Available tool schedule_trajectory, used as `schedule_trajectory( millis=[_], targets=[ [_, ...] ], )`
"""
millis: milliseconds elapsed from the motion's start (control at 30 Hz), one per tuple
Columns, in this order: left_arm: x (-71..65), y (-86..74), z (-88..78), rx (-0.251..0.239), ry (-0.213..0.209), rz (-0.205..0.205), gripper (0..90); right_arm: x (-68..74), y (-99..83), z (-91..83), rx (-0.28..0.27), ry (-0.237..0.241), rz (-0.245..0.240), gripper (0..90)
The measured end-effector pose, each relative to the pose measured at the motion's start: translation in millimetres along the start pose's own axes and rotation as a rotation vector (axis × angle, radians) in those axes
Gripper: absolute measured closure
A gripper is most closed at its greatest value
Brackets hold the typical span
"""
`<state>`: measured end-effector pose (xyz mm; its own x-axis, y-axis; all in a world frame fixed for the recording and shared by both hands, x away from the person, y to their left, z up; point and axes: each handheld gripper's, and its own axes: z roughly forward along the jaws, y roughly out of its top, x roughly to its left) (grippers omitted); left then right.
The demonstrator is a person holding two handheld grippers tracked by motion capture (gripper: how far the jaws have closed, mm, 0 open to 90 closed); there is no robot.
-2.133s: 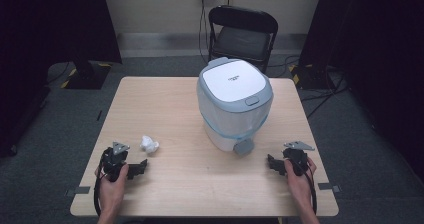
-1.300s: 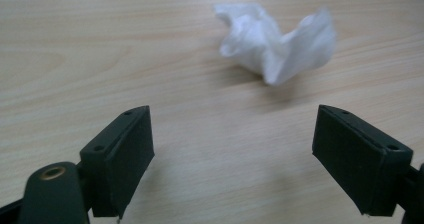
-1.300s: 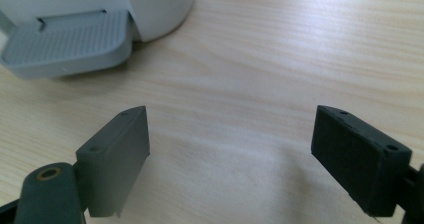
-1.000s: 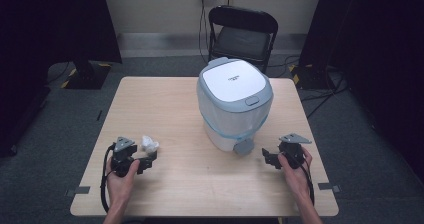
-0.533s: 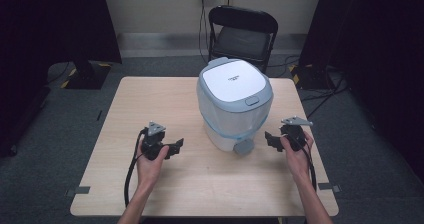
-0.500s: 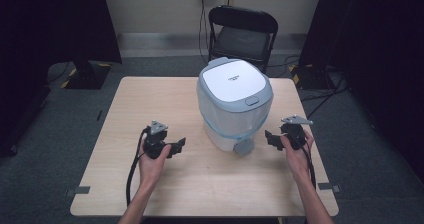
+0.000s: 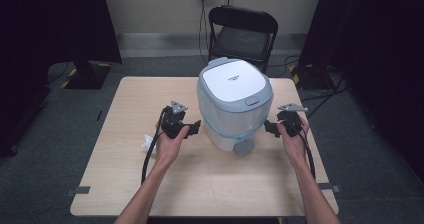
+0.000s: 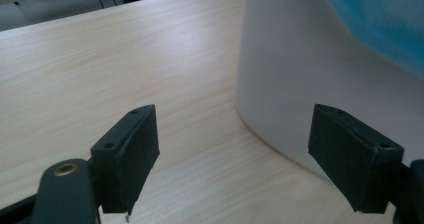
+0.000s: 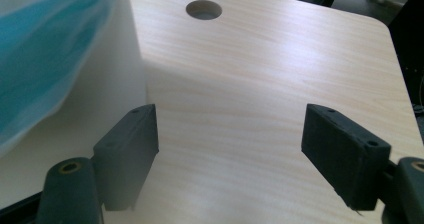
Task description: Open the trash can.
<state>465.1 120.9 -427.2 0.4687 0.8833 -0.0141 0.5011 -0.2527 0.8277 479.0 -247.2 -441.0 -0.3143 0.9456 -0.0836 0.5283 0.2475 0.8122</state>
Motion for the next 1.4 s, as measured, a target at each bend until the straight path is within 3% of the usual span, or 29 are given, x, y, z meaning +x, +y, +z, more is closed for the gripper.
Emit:
schedule_trajectory(
  millis=[133,200,233,400,433,467,500,533,600,667,733,900,1067,1133,1233,1300,1400],
  targets=[
    [-4.7,5.2,10.1,0.015,0.003,0.001,20.2,0.2,3.9,5.8,-0.026,-0.002,0.006,23.6],
    [-7.2,6.3,11.6,0.035,0.029,0.009,22.5,6.1,4.0,7.9,-0.042,0.026,-0.009,24.3],
    [-6.4,6.3,12.3,0.033,0.02,0.004,22.4,7.6,3.8,8.3,-0.051,0.032,-0.005,26.0],
    [-1.5,8.9,10.5,0.026,0.004,0.015,20.7,13.0,4.5,7.8,-0.067,0.039,0.017,40.8],
    [-0.6,9.7,10.2,0.031,0.0,0.018,20.7,13.8,4.5,6.7,-0.06,0.06,0.034,45.6],
    [0.7,10.3,10.0,0.031,0.02,0.023,22.3,15.6,3.7,4.8,-0.053,0.088,0.04,45.2],
    [0.7,10.3,10.0,0.031,0.02,0.023,23.6,15.6,3.7,4.8,-0.053,0.088,0.04,45.2],
    [5.3,9.2,8.4,0.03,0.019,0.052,25.1,18.5,2.1,2.0,-0.05,0.123,0.041,43.7],
    [8.1,8.3,7.7,0.033,0.017,0.051,24.9,20.7,1.7,0.0,-0.051,0.132,0.037,41.2],
    [16.0,5.5,6.8,0.037,0.004,0.022,24.6,30.0,1.8,-5.1,-0.058,0.149,0.02,40.8],
    [18.9,4.6,6.9,0.035,0.0,0.024,24.6,32.9,2.2,-6.9,-0.059,0.151,0.012,41.7],
    [29.1,3.2,7.5,0.03,0.024,-0.018,28.3,48.9,3.6,-14.8,-0.059,0.19,-0.017,47.1],
    [37.6,2.4,7.6,0.037,0.021,-0.025,29.2,58.1,3.3,-17.8,-0.055,0.226,-0.03,47.4],
    [41.7,1.8,7.8,0.032,0.013,-0.046,28.1,56.6,2.6,-16.2,-0.062,0.272,0.001,37.7],
    [42.1,2.1,8.0,0.029,0.009,-0.036,28.0,52.6,2.8,-10.5,-0.052,0.27,0.007,32.8],
    [43.0,2.7,8.6,0.031,0.007,-0.018,27.6,48.9,2.4,3.6,-0.023,0.191,0.005,33.4],
    [45.4,3.3,12.0,0.037,0.004,-0.013,27.6,47.9,2.5,11.5,-0.023,0.164,0.01,33.0]
  ],
)
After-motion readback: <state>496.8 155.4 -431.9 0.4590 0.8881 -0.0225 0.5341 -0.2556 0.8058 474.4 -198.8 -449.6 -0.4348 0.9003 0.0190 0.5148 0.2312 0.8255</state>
